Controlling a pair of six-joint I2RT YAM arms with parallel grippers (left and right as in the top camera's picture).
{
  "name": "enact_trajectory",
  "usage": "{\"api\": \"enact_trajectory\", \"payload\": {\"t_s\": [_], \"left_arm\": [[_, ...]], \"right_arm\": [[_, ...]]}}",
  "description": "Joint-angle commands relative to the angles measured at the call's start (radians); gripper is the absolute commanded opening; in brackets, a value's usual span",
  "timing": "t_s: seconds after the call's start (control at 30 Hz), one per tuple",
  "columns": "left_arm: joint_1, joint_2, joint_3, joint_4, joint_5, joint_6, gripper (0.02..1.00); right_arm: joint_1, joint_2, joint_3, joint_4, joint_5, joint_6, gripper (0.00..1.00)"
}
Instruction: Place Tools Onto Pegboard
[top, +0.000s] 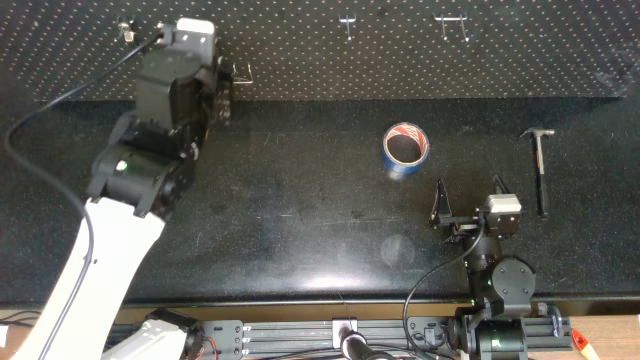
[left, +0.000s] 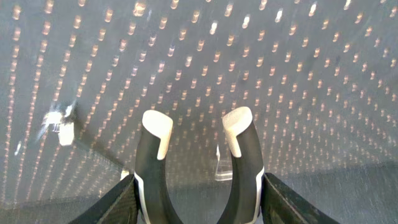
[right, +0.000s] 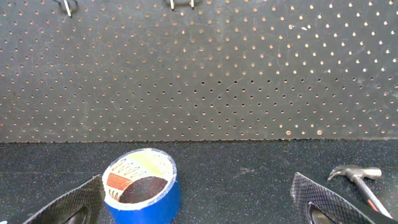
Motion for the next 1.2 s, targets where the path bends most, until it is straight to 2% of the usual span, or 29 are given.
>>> {"api": "enact_trajectory", "payload": {"t_s": [0.03, 0.37, 0.67, 0.77, 0.97, 1.2], "left_arm": [[0.001, 0.104, 0.011, 0.161, 0.063, 0.06, 0.027], [0.001, 0.171, -0.014, 0.458, 0.077, 0.053, 0.027], [-0.001, 0.104, -0.04, 0.52, 0.081, 0.053, 0.027], [0.001, 0.032, -0.149, 0.663, 0.079, 0.053, 0.027], [0.001, -0.027, -0.502, 1.199, 0.082, 0.053, 0.027], [0.001, 0.018, -0.549, 1.238, 0.111, 0.053, 0.025]], "right_arm": [[-0.004, -0.01, -0.006, 0.0, 0.009, -0.011, 0.976], [-0.004, -0.01, -0.006, 0.0, 0.009, -0.011, 0.976], [-0.005, -0.01, -0.006, 0.0, 0.009, -0.011, 0.976], [-0.004, -0.01, -0.006, 0.0, 0.009, -0.011, 0.976], [-0.005, -0.01, -0.006, 0.0, 0.009, -0.011, 0.976], [-0.004, -0.01, -0.006, 0.0, 0.009, -0.011, 0.976]]}}
